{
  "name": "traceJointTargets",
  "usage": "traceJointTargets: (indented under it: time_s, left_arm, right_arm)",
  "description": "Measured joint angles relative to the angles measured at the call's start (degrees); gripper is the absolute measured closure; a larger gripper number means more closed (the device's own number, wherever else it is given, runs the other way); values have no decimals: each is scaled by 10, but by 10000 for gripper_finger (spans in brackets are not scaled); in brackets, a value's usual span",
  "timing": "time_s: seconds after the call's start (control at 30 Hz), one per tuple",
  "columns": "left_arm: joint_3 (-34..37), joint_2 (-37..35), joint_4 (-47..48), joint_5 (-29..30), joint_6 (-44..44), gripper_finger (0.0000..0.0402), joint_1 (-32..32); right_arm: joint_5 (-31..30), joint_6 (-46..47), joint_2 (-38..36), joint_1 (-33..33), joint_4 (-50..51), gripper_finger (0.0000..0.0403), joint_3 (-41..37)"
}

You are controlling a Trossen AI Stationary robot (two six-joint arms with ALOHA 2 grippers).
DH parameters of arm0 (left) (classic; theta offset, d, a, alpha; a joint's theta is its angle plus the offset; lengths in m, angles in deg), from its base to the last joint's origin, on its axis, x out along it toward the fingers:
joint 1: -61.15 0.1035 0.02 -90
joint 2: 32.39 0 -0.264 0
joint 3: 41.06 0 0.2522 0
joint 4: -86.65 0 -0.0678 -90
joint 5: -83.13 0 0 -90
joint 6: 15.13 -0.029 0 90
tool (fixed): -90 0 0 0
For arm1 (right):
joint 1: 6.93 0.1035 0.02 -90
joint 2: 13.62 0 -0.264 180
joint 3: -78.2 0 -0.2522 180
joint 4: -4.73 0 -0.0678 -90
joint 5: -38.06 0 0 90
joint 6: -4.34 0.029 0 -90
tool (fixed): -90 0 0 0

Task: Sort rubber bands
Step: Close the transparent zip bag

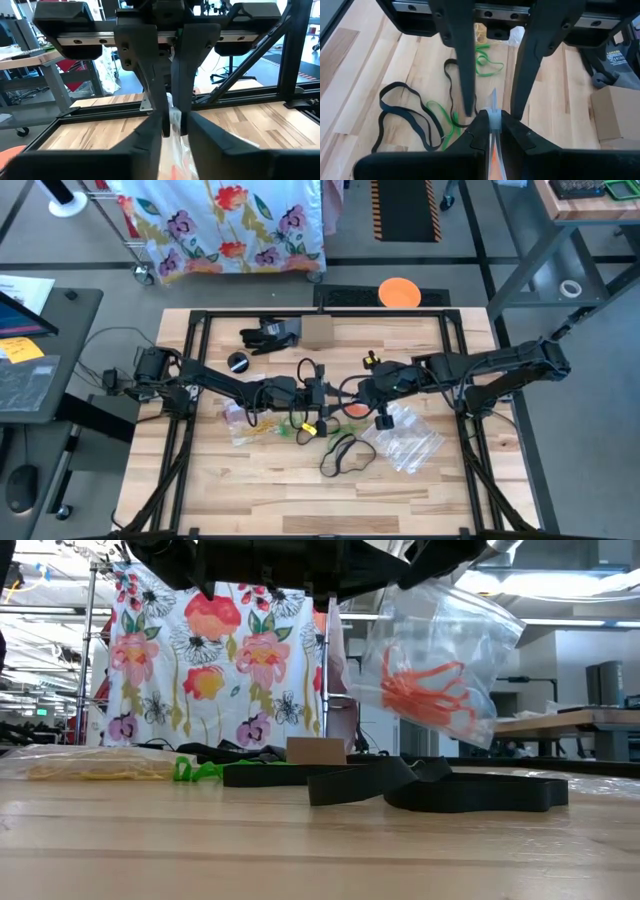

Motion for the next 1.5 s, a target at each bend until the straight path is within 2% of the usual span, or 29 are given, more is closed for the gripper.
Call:
traceJointTargets:
  time_s: [0.17,0.23,0.9,1.5]
  left_arm:
    - [0,0,3,-1,-3,383,0]
    - [0,-1,8,-2,-4,395,0]
    - [0,-32,63,9,-9,401,-10]
    - [0,-34,58,7,-6,401,-12]
  right_arm:
    - [1,0,0,0,6,380,0]
    - [1,1,0,0,8,380,0]
    - [0,7,1,0,11,380,2]
    - [-8,13,0,-2,46,380,-2]
